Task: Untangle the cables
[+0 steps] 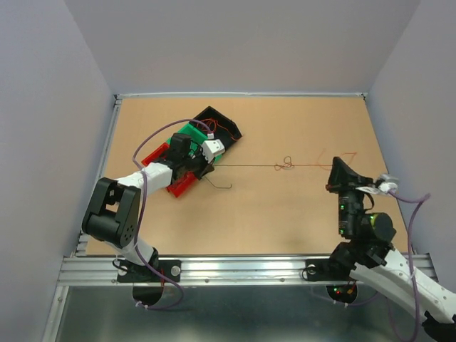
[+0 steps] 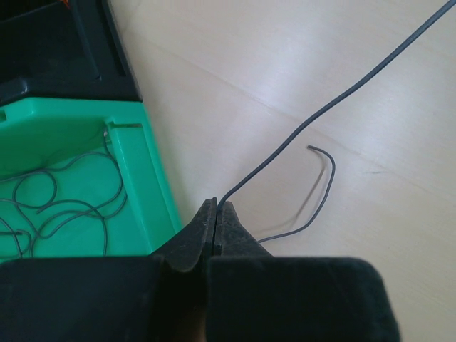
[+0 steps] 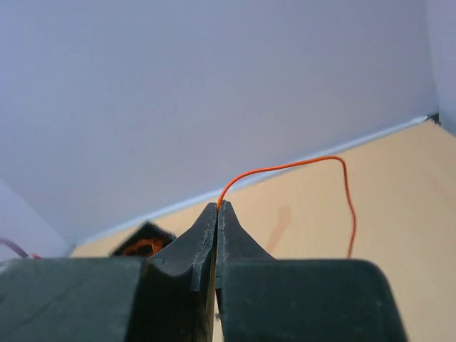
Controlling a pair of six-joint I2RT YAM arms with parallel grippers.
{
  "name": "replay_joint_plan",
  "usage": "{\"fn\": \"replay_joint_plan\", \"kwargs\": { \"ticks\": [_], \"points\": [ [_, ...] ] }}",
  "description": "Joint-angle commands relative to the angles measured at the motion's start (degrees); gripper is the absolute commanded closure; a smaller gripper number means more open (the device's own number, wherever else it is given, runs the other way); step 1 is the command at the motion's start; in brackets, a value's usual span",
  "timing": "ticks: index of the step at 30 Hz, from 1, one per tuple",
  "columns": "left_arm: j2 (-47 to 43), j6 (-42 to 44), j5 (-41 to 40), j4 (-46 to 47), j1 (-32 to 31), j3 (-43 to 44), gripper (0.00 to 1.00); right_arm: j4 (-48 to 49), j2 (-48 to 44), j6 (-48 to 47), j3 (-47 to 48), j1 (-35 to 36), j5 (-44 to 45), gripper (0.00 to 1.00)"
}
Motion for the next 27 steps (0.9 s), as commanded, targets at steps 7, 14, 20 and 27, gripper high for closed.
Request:
{"fn": "replay_joint_plan", "kwargs": {
  "ticks": [7,14,20,27],
  "points": [
    [0.5,0.3,-1.0,1.7,-0.1,0.7,1.00,-8.4,-8.7,0.0,18.3,0.3,-1.0,0.99],
    [-0.1,0.1,-3.0,2.9,-0.1,-0.1,1.00,-8.3,-3.4,-0.2,22.3,0.3,-1.3,0.99],
    [4.3,0.3,-3.6,2.8,-0.1,1.4,1.00,-8.5,-3.8,0.9,32.5,0.3,-7.9,0.99],
    [2.5,0.2,-2.7,3.0,-0.8,0.4,1.00,-15.4,4.4,6.9,54.6,0.3,-16.5,0.99]
  ]
}}
